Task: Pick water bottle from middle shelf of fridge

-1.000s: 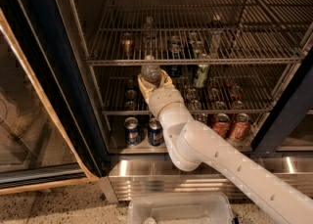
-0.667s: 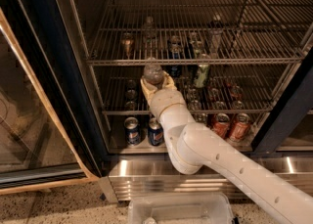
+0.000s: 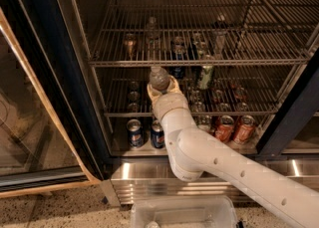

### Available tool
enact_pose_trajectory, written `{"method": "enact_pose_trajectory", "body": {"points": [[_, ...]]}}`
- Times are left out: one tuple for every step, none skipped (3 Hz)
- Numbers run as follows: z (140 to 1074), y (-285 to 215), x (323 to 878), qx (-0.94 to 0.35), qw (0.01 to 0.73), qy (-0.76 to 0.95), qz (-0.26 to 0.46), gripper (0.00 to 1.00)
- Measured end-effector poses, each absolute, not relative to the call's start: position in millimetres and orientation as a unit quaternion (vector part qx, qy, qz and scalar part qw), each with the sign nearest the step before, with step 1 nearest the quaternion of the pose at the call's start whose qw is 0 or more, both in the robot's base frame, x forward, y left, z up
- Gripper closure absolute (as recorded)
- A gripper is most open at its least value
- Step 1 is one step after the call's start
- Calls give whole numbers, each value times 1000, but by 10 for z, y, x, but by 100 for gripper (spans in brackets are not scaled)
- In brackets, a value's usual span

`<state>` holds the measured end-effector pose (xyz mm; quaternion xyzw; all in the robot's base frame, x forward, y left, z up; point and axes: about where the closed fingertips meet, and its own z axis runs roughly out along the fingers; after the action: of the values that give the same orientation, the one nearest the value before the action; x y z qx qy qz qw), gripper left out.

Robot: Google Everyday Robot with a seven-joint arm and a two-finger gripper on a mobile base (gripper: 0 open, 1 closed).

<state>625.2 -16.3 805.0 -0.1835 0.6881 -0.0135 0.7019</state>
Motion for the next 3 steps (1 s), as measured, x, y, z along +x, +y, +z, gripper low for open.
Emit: {"method": "enact_pose_trajectory", "body": {"points": [[8050,-155,6239,-185,702,688,-14,100],[8056,-137,6169,-191,703,685,-28,100],[8086,-101,6124,-193,709,677,-43,100]]}}
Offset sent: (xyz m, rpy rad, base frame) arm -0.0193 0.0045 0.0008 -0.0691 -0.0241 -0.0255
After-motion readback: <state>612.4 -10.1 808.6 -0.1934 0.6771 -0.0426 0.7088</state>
